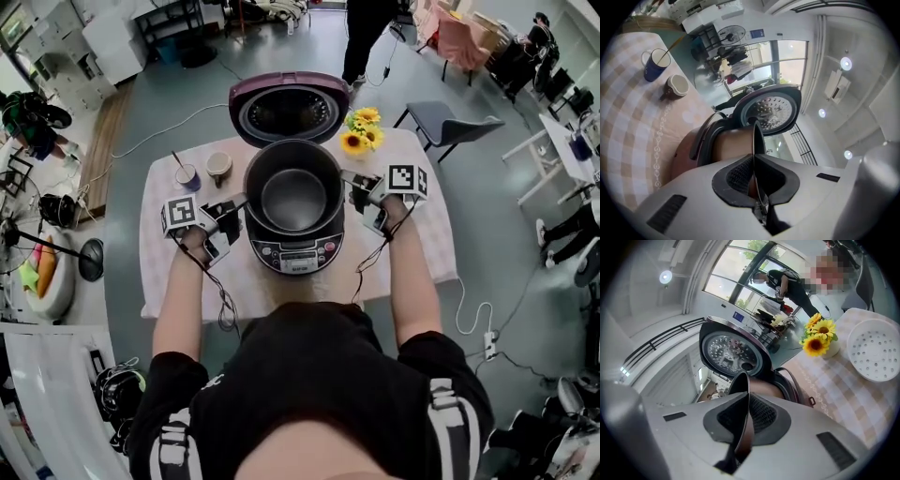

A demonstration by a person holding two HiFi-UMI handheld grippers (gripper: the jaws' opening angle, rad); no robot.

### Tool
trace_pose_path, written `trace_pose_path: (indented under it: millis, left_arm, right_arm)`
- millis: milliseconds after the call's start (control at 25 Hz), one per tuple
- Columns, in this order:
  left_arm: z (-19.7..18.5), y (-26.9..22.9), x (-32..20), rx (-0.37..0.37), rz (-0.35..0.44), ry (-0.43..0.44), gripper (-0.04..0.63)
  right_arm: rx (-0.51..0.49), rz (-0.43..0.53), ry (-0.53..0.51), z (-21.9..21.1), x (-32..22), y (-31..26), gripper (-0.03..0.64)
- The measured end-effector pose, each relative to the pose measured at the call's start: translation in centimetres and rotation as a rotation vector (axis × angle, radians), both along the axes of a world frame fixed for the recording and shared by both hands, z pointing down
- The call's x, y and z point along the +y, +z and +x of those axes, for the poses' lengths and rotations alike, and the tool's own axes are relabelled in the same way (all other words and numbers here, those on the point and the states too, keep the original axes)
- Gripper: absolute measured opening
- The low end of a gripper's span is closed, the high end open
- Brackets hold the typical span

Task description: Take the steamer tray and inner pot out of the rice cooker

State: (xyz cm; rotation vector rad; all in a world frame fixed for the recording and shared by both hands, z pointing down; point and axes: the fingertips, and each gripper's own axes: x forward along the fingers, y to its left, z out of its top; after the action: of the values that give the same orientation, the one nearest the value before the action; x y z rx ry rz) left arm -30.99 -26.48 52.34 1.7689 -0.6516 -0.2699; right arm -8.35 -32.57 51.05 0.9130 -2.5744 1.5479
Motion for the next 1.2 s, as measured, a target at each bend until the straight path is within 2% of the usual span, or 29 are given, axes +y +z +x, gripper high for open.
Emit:
trace_pose_path:
  millis: [160,280,440,600,680,760,840,920,1000,1200]
  left_arm:
    - [0.3,-2.7,0.7,0.035,0.060,0.009,0.008]
    - [1.0,-4.8,1.3,0.074,0.127,0.038,0.008]
    - [1.6,-6.5,1.9,0.089,0.165,0.048,0.008]
    - [3.1,-7.8,2.5,0.104,0.186,0.067,0.008]
    - [4.2,-8.4,2.7,0.118,0.194,0.073,0.008]
    - [5.5,-8.8,2.7,0.121,0.202,0.081,0.008]
    - [7.0,-8.9,2.6,0.107,0.204,0.091,0.009]
    - [8.8,-9.4,2.5,0.097,0.216,0.103,0.008]
    - [10.9,-9.9,2.6,0.107,0.225,0.114,0.008]
    - [17.6,-10.2,2.6,0.119,0.227,0.141,0.008]
  right_arm:
    - [0.030,0.098,-0.001,1.0,0.4,-2.4,0.011]
    - [0.001,0.144,-0.011,1.3,1.1,-4.4,0.011]
    - [-0.010,0.194,-0.014,2.1,2.1,-6.1,0.011]
    - [-0.004,0.206,0.007,3.7,2.9,-6.7,0.011]
    - [-0.047,0.207,0.002,4.4,3.4,-7.2,0.012]
    - [-0.074,0.210,0.001,5.4,3.8,-7.5,0.011]
    - [-0.056,0.206,0.032,7.4,4.0,-7.4,0.011]
    - [-0.102,0.214,0.038,9.0,4.3,-8.3,0.012]
    - [-0.135,0.231,0.036,10.9,4.8,-9.1,0.011]
    - [-0.127,0.257,0.057,17.5,5.6,-9.5,0.011]
